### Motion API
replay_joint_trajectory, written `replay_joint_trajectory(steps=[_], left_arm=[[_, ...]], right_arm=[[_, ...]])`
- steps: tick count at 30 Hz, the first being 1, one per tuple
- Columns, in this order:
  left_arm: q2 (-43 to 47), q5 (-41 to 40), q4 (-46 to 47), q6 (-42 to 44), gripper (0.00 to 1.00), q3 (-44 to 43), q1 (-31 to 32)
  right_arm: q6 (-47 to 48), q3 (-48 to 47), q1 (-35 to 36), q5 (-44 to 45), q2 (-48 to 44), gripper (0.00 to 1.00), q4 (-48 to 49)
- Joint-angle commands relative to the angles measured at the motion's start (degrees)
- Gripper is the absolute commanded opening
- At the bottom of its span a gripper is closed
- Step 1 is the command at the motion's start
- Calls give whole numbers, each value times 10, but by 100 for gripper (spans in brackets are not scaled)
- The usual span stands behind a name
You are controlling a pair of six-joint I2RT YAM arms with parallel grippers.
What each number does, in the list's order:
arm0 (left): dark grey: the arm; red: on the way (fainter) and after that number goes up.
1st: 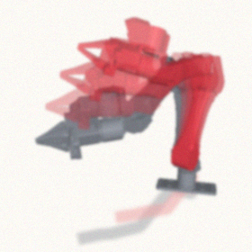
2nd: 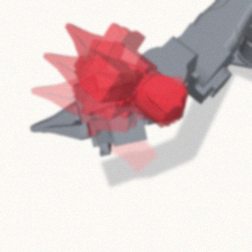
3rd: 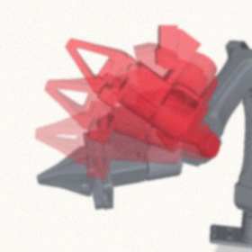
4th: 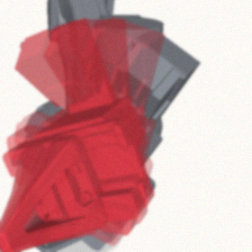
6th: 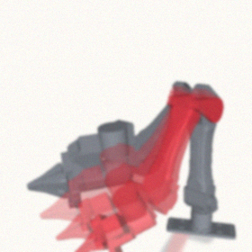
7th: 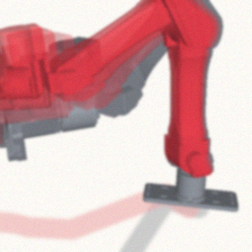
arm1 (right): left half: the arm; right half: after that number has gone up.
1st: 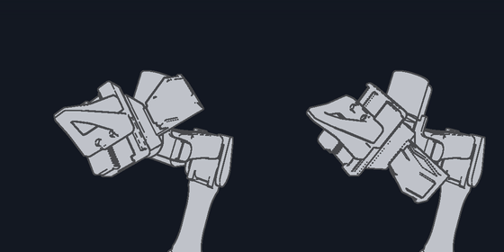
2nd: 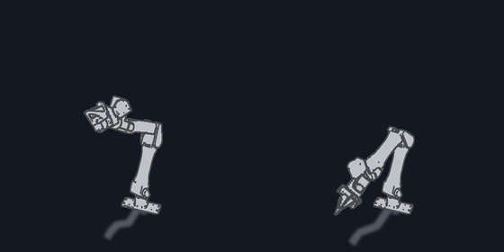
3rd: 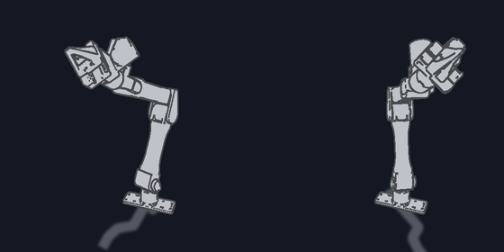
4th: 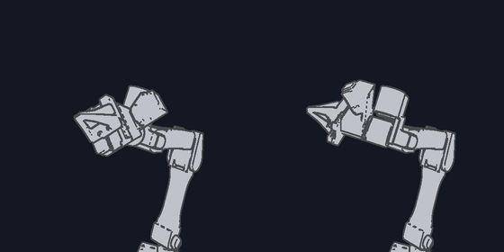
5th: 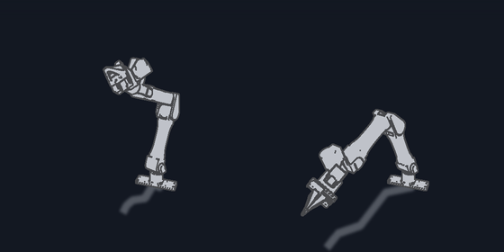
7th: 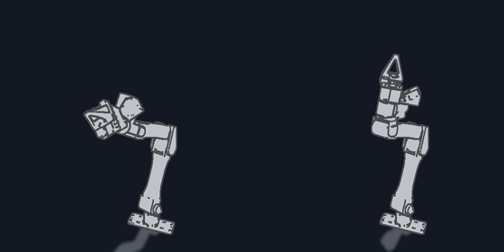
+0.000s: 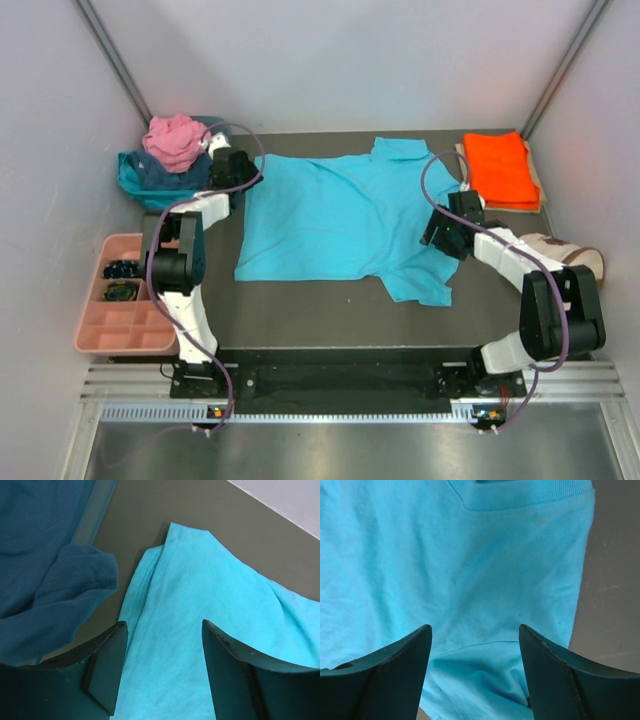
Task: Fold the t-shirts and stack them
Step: Flatten the tshirt out
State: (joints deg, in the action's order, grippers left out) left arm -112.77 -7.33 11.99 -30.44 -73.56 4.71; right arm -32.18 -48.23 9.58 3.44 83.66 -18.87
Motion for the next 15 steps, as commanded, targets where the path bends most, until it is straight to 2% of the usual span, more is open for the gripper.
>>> replay_joint_trajectory(steps=[1,15], left_arm=[[-28,37,23,12,66,-48,-8],[-119,71,51,2,68,-127,-15]], right_arm=[[2,9,1,10,7,70,14],[9,25,1,-4,26,71,18]])
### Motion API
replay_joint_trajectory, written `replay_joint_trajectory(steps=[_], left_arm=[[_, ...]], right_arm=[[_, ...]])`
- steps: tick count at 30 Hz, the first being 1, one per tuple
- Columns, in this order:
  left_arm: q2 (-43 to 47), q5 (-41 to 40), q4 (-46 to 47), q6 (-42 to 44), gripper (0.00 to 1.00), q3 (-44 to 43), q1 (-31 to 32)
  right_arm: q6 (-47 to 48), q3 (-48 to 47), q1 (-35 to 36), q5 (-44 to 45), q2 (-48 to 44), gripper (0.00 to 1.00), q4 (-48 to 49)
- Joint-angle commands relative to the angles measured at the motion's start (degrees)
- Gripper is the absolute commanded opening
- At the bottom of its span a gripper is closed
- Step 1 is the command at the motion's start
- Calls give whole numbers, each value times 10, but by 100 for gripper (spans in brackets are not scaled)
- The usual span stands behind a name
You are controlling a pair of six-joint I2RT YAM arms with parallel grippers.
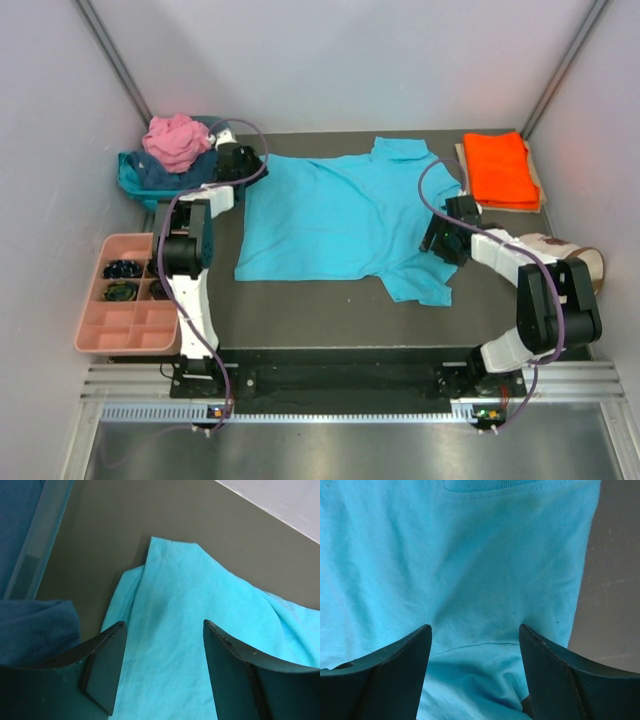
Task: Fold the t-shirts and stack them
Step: Flatten the tshirt out
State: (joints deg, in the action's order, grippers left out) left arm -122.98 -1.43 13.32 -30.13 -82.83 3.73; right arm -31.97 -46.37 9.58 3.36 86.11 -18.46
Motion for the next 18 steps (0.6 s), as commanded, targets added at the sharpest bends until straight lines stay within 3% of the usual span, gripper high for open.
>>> replay_joint_trajectory(steps=[1,18], left_arm=[[-21,12,41,-1,68,-42,-6],[-91,46,78,-27,65,-102,-23]], right_arm=[[7,8,0,-5,0,71,15],[6,18,1,-16,-1,71,9]])
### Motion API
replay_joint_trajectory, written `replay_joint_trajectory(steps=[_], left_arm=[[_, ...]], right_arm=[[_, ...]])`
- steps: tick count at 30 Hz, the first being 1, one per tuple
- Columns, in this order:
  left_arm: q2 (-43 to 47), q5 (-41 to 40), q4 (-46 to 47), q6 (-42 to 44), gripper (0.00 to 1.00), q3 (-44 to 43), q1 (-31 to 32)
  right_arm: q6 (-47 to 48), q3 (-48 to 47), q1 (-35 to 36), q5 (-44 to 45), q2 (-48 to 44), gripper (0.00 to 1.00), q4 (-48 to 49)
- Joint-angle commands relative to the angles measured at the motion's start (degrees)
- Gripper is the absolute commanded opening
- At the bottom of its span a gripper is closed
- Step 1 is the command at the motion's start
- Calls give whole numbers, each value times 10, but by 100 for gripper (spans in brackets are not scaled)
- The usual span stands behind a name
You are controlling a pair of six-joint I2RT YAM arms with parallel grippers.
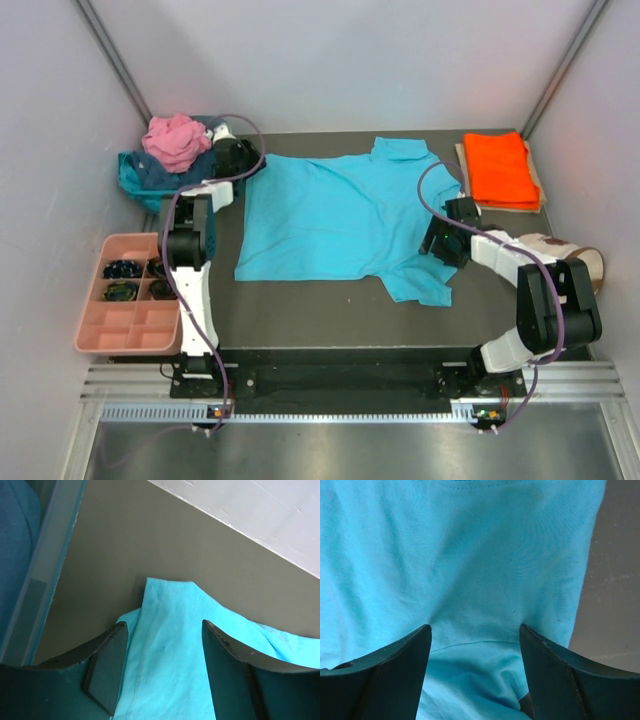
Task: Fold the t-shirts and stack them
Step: Flatten the tshirt out
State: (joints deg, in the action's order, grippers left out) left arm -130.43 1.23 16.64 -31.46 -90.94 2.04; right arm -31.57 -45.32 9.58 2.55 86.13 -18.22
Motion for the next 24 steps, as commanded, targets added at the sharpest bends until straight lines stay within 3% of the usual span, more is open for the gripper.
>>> replay_joint_trajectory(steps=[1,14,24], left_arm=[[-19,20,48,-18,65,-21,-6],[-60,25,50,-22,63,-59,-9],[-56,19,46,-12,19,-52,-12]], right_arm=[[3,6,1,-8,-2,71,5],[4,-1,1,-9,-4,71,-5],[3,-2,1,-12,-4,71,-6]])
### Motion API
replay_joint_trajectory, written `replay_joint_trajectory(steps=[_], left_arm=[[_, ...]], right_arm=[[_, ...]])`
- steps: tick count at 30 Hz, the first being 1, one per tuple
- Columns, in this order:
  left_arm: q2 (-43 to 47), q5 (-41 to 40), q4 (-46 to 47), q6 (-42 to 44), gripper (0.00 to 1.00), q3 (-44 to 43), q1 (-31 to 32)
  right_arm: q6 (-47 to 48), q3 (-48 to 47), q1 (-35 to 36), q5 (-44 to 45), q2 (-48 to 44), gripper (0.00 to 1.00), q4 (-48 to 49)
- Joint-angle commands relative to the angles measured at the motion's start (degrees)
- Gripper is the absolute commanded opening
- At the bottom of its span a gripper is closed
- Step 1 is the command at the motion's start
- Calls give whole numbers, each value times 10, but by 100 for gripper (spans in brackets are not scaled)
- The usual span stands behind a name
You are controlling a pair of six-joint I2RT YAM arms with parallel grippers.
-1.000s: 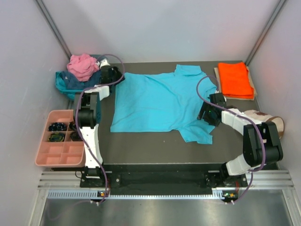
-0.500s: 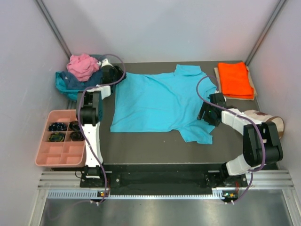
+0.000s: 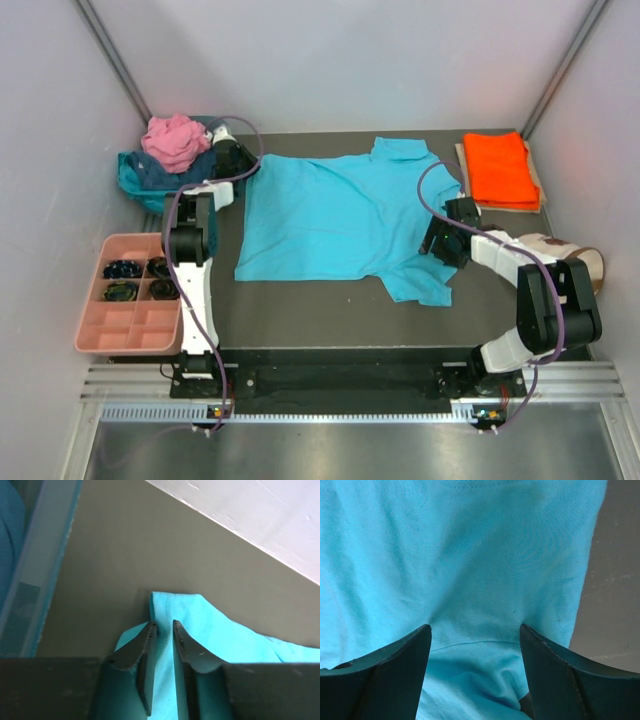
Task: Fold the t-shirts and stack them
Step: Flatten the tshirt out
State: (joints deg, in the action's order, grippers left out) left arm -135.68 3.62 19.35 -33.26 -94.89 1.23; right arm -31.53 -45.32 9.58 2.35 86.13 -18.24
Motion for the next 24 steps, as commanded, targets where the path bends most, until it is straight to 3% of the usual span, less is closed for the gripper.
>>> replay_joint_trajectory(steps=[1,4,24], left_arm=[[-5,-5,18,6,11,-12,-4],[-6,-6,17,8,0,-12,-4],[18,-57,2,47,0,-16,-8]], right_arm=[[3,-2,1,-11,-4,71,-7],[2,-2,1,-12,-4,72,-7],[2,-1,1,-18,6,72,0]])
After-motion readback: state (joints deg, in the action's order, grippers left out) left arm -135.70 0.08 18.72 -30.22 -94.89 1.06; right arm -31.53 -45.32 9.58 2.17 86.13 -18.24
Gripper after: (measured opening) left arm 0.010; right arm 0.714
